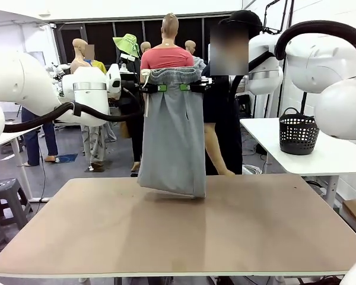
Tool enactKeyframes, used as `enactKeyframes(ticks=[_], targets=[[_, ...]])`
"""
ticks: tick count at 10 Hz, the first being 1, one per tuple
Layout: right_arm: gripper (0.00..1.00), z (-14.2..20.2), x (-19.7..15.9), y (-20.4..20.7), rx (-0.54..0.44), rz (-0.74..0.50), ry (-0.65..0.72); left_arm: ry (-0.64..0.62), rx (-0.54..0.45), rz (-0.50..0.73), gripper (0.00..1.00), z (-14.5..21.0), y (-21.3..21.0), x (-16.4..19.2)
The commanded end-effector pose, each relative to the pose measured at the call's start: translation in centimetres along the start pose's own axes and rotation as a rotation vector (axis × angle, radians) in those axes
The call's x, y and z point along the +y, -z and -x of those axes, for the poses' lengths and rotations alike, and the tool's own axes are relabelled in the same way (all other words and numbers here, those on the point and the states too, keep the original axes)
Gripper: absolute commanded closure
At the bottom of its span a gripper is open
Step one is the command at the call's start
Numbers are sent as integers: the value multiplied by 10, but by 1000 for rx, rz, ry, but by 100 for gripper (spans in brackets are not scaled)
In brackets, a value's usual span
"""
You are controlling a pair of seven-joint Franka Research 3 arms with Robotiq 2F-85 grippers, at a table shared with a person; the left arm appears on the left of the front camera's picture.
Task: Fold the training pants.
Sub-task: Fold the Training pants in half.
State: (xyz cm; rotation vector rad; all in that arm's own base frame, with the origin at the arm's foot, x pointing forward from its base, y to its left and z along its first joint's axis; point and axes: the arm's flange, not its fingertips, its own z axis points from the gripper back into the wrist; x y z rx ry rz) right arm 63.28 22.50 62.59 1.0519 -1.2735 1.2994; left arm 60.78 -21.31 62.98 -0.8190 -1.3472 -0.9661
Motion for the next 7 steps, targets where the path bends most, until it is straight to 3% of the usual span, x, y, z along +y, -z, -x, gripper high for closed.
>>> enactKeyframes(ticks=[1, 2, 3, 7], targets=[[100, 3, 4, -1, 29, -36, 14, -53, -41, 40, 100, 17, -15, 1], [100, 13, 9, 1, 68, -9, 27, -57, -30, 77, 100, 28, -16, 1], [100, 5, 0, 2, 7, -12, 5, -26, -9, 20, 100, 9, -2, 1], [100, 11, -10, 4, 32, -26, -10, -29, -16, 58, 100, 15, 0, 5]])
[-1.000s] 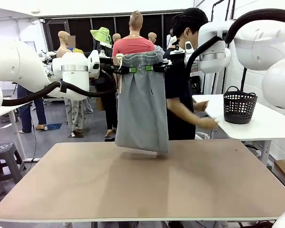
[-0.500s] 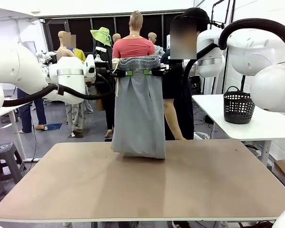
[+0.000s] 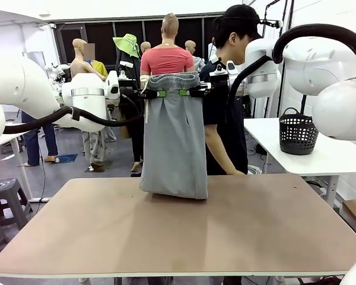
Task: Fold the training pants.
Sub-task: Fold the Training pants in half.
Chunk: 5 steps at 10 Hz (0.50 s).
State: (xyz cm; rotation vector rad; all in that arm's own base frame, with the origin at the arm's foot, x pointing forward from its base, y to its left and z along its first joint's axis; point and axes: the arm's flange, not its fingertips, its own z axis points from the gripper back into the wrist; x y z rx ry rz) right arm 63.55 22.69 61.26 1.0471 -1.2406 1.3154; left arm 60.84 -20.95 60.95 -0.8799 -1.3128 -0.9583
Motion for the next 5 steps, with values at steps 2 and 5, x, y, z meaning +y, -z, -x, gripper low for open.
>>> enactKeyframes(ticks=[2, 5], targets=[[100, -6, -35, 4, 27, -3, -41, 44, -27, -17, 100, -15, 10, 23], [100, -5, -40, 5, 42, 32, -112, 118, -76, -48, 100, -9, 16, 28]])
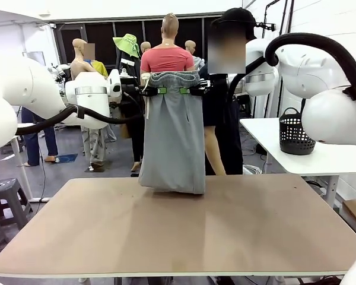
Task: Fold the training pants.
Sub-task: Fold the Training pants in half.
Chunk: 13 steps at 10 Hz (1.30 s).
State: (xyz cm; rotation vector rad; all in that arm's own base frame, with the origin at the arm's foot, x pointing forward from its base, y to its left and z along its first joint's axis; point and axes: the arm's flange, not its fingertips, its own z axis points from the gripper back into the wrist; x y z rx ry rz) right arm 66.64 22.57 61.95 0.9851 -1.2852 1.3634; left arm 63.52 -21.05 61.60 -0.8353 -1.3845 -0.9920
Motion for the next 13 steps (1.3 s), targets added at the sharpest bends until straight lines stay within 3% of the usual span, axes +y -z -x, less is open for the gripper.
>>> enactKeyframes(ticks=[1, 5, 8, 13], targets=[[100, 3, -9, 8, 30, 3, -56, 52, -65, -33, 100, 5, 5, 5], [100, 44, 20, 14, 54, -52, 11, -70, -49, 24, 100, 45, -10, -10], [100, 54, 63, 12, 10, -59, 134, -218, -43, 69, 100, 59, -37, -47], [100, 89, 124, -4, 90, -75, 463, -501, 42, 144, 100, 108, -59, -105]])
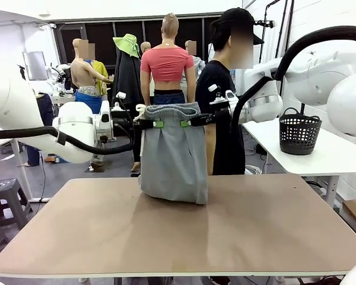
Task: Fold the training pants.
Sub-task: Fold the Training pants in half.
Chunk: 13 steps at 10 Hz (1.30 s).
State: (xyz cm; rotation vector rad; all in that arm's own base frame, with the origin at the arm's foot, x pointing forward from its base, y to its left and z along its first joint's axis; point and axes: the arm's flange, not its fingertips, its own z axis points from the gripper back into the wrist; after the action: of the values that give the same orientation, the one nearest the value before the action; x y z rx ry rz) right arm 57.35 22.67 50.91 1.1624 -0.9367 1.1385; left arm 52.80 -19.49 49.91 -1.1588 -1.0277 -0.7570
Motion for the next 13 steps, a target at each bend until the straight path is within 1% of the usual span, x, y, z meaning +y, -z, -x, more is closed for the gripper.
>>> enactKeyframes(ticks=[1, 2, 3, 6, 7, 8, 9, 11, 13], targets=[[100, 14, 14, -8, 36, -6, 121, -94, -8, 8, 100, 12, -7, -1], [100, 18, 9, -1, 47, -18, 134, -115, 2, 21, 100, 19, -4, 8], [100, 14, 6, 1, 14, -4, 60, -45, 13, 8, 100, 15, 1, -1], [100, 14, 6, 1, 14, -4, 60, -45, 13, 8, 100, 15, 1, -1], [100, 14, 6, 1, 14, -4, 60, -69, 20, 13, 100, 22, 2, 1], [100, 16, 7, 2, 21, -7, 81, -130, 32, 0, 100, 30, -3, -7], [100, 31, 12, 0, 7, -10, 146, -222, 29, -23, 100, 46, -11, -10], [100, 70, 21, -2, -1, -22, 284, -373, 52, -34, 100, 86, -19, -12], [100, 106, 27, 6, -4, -28, 397, -526, 86, -25, 100, 120, -17, -2]])
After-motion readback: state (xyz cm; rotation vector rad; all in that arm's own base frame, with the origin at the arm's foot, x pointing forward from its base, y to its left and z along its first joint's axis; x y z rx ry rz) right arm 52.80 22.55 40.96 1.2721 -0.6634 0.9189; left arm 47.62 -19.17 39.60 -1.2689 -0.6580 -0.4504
